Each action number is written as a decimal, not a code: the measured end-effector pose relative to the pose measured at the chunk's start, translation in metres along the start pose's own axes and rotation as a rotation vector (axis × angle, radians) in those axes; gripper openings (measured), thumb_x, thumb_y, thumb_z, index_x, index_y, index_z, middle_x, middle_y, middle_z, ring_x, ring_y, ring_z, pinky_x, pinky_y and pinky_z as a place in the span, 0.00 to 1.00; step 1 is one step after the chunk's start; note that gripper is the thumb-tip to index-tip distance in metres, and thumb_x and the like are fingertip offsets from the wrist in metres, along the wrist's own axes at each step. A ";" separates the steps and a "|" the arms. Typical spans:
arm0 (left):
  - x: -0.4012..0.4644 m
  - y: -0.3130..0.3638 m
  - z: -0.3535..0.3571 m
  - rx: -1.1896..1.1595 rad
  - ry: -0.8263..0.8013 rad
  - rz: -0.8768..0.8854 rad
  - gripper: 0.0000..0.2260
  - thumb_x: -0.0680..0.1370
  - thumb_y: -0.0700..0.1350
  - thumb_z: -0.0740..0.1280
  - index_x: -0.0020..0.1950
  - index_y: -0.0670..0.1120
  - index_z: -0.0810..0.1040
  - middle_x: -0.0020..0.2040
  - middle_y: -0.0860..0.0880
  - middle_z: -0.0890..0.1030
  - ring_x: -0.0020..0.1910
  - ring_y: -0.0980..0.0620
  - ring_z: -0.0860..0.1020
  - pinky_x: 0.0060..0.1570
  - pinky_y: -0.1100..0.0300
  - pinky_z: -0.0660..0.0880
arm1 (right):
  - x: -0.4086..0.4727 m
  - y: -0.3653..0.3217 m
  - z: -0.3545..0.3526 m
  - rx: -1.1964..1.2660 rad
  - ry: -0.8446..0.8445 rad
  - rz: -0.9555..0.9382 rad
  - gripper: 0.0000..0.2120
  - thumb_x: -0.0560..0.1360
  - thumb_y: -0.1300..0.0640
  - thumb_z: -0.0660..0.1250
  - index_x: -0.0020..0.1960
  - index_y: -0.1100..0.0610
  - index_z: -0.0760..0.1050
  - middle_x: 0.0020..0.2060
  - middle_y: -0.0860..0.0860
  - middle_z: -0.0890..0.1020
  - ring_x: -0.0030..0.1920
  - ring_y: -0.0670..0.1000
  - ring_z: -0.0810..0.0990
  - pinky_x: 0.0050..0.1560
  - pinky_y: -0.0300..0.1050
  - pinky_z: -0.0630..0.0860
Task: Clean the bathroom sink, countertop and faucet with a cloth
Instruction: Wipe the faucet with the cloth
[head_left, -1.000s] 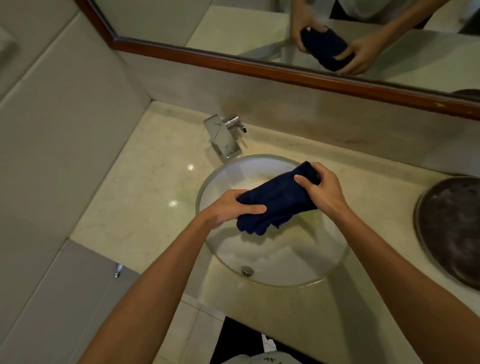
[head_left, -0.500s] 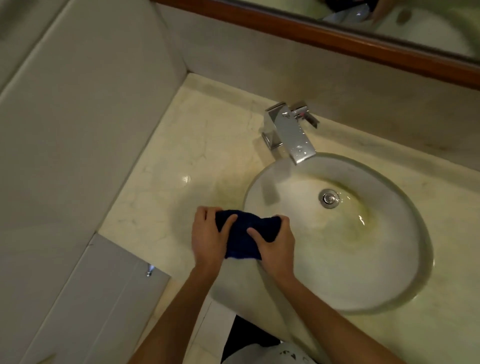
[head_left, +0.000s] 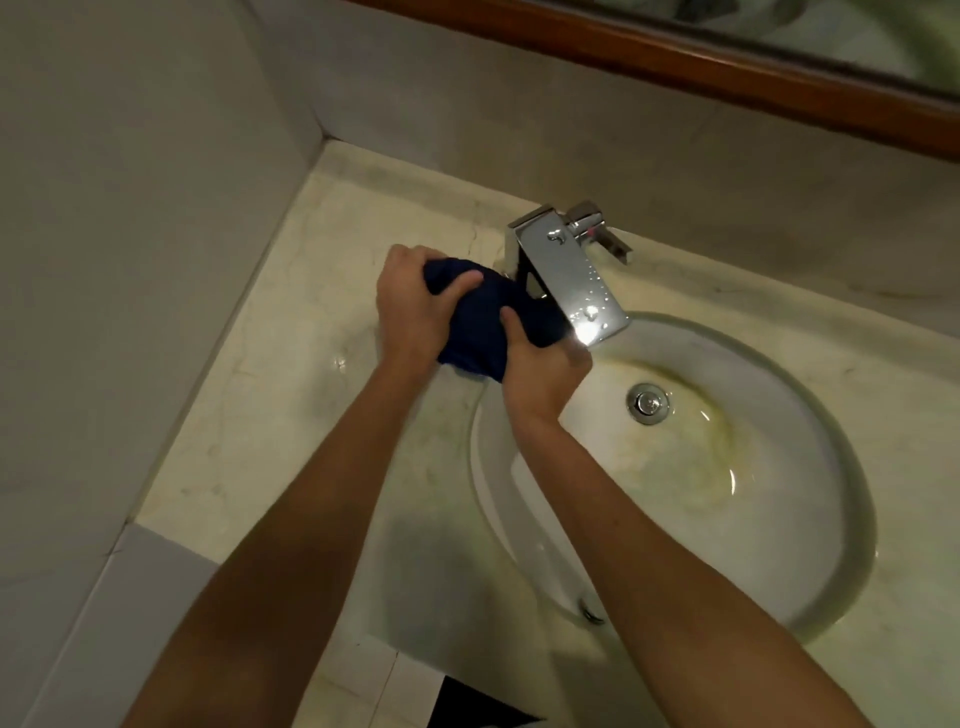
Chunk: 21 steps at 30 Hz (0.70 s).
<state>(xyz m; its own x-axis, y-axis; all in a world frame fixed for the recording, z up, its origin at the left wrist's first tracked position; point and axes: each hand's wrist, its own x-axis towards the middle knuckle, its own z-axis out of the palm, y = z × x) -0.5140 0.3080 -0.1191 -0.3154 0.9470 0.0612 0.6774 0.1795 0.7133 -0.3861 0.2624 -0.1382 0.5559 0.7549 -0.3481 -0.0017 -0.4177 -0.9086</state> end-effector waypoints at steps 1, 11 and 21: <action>0.002 -0.001 0.002 0.002 0.024 -0.007 0.16 0.73 0.53 0.78 0.51 0.43 0.80 0.49 0.50 0.76 0.44 0.56 0.72 0.44 0.73 0.67 | 0.003 0.000 0.005 -0.036 -0.008 0.009 0.31 0.68 0.43 0.79 0.64 0.60 0.78 0.56 0.54 0.84 0.57 0.52 0.82 0.61 0.44 0.79; -0.069 0.034 0.060 0.026 0.126 -0.264 0.15 0.77 0.56 0.72 0.49 0.47 0.71 0.51 0.47 0.75 0.48 0.44 0.77 0.47 0.42 0.77 | 0.033 -0.003 -0.056 -0.212 0.054 -0.158 0.15 0.67 0.59 0.80 0.50 0.57 0.80 0.42 0.50 0.83 0.42 0.51 0.81 0.47 0.52 0.80; -0.100 0.108 0.101 -0.953 0.285 -0.720 0.14 0.71 0.34 0.73 0.55 0.45 0.84 0.52 0.45 0.86 0.50 0.46 0.84 0.45 0.48 0.83 | 0.146 -0.080 -0.068 -0.199 -0.130 -0.100 0.27 0.58 0.56 0.85 0.56 0.56 0.82 0.45 0.48 0.85 0.43 0.45 0.83 0.45 0.37 0.80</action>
<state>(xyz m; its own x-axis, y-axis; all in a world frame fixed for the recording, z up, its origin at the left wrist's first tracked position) -0.3419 0.2594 -0.1186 -0.6319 0.5985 -0.4925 -0.4305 0.2575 0.8651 -0.2485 0.3715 -0.1000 0.4338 0.8507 -0.2970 0.2191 -0.4193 -0.8810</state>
